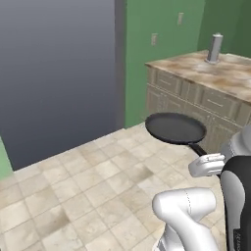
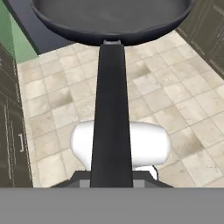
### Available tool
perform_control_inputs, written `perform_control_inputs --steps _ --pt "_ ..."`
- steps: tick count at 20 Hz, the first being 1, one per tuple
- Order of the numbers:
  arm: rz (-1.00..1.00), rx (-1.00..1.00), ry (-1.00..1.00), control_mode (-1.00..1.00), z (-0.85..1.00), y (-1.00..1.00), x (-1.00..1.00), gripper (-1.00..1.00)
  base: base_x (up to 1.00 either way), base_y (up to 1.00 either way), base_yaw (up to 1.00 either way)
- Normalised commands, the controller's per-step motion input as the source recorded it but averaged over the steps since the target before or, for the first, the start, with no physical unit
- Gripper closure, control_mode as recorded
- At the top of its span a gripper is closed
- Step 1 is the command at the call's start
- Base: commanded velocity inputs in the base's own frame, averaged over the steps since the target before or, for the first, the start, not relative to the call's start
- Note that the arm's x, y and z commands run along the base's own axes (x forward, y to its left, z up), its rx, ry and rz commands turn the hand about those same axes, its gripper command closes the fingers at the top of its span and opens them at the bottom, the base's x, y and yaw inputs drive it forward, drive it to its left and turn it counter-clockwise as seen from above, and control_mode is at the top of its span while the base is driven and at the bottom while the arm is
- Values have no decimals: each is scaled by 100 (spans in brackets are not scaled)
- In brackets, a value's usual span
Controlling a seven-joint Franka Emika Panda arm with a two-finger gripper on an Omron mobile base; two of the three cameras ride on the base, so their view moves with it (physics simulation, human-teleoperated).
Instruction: Move the pot and pan from the stove into the sink.
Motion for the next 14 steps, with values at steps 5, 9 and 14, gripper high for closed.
perform_control_inputs --steps 5,9,14 --pt "0 0 0 100 0 0 0 100 2 -6 -48" --pt "0 0 0 100 0 0 0 100 0 -9 -47" --pt "0 0 0 100 0 0 0 100 1 -11 -45"
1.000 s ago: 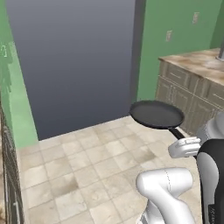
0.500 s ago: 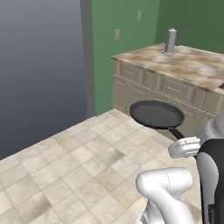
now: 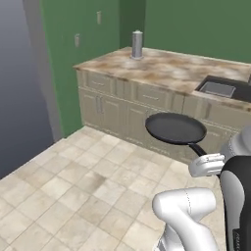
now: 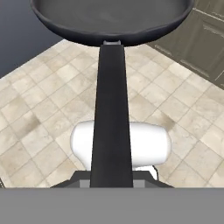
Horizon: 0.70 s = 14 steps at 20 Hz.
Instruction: Move the pot and pan from the stove into the sink.
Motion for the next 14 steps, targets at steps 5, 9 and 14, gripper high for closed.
perform_control_inputs --steps 5,9,14 --pt "0 0 0 100 0 0 0 100 2 -16 -42" --pt "0 0 0 100 0 0 0 100 2 -15 -43" --pt "0 0 0 100 0 0 0 100 2 -15 -43"
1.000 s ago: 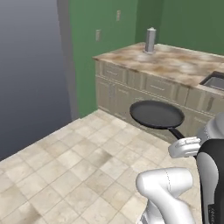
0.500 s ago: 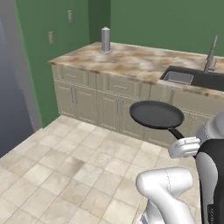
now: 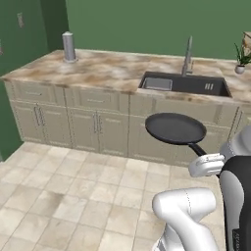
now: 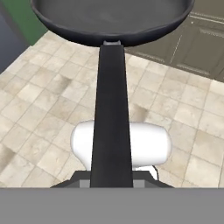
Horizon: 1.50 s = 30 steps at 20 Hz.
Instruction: Move the pot and pan from the stove into the sink.
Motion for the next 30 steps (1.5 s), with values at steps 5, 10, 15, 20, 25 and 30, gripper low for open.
perform_control_inputs --steps 5,10,15,20,25,30 --pt "0 0 0 100 0 0 0 100 2 -16 -43" --pt "0 0 0 100 0 0 0 100 1 -18 -43" --pt "0 0 0 100 0 0 0 100 0 -12 -33" --pt "0 0 0 100 0 0 0 100 0 0 -2" --pt "0 0 0 100 0 0 0 100 29 10 -3" --pt "0 0 0 100 0 0 0 100 75 20 -4"
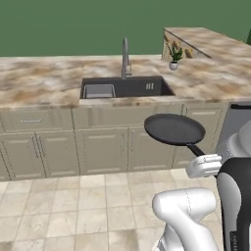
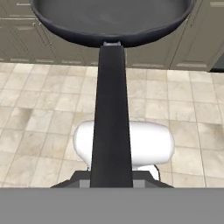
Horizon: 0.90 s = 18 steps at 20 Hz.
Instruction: Move the pot and pan from the stove into the sink.
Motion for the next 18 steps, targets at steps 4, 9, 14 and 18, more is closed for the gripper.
perform_control_inputs --steps 4,9,14,18 --pt "0 0 0 100 0 0 0 100 77 21 -5" --pt "0 0 0 100 0 0 0 100 71 21 -4" --pt "0 0 0 100 0 0 0 100 62 16 -1" --pt "0 0 0 100 0 0 0 100 62 17 -1"
